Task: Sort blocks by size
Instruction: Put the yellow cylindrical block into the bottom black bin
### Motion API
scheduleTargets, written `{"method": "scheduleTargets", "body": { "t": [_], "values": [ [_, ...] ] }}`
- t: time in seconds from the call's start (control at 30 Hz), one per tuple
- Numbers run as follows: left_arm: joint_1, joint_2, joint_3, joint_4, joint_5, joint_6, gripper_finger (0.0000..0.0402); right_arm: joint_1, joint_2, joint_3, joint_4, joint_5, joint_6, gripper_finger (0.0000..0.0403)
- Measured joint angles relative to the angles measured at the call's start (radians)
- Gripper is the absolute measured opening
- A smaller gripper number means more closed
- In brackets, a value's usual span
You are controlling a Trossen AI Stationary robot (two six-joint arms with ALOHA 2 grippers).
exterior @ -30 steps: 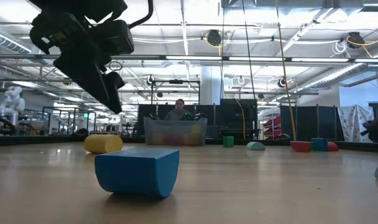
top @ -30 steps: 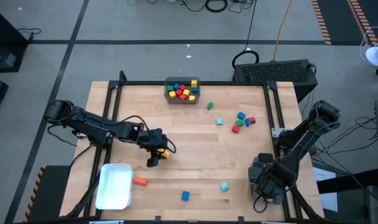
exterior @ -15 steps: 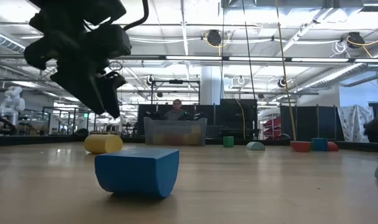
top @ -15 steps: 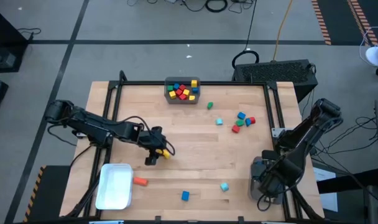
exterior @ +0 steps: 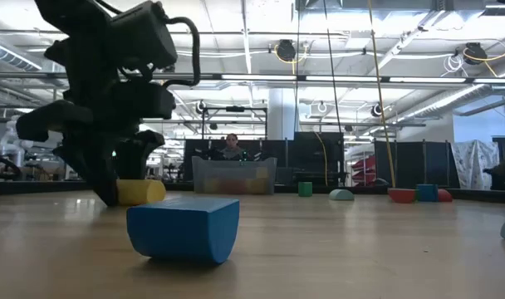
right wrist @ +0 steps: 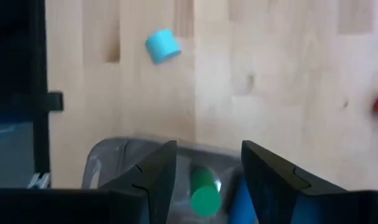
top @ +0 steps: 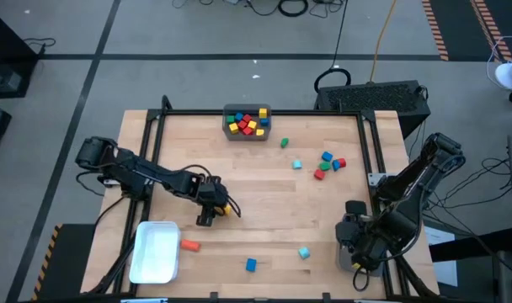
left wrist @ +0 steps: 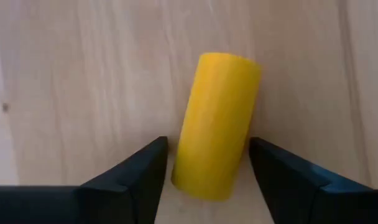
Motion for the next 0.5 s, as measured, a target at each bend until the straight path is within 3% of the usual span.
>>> {"method": "scheduleTargets", "body": {
  "t": [0.3,0.5],
  "values": [
    [-0.002,0.034,0.002,0.023,-0.013,-0.051,0.0142,0.000,0.000,0.000,0.064,0.204,-0.024,0.0167],
    [0.000,0.034,0.000,0.110,-0.033,-0.093,0.0137,0.000,0.000,0.000,0.174,0.318,-0.156,0.0167]
  ]
}}
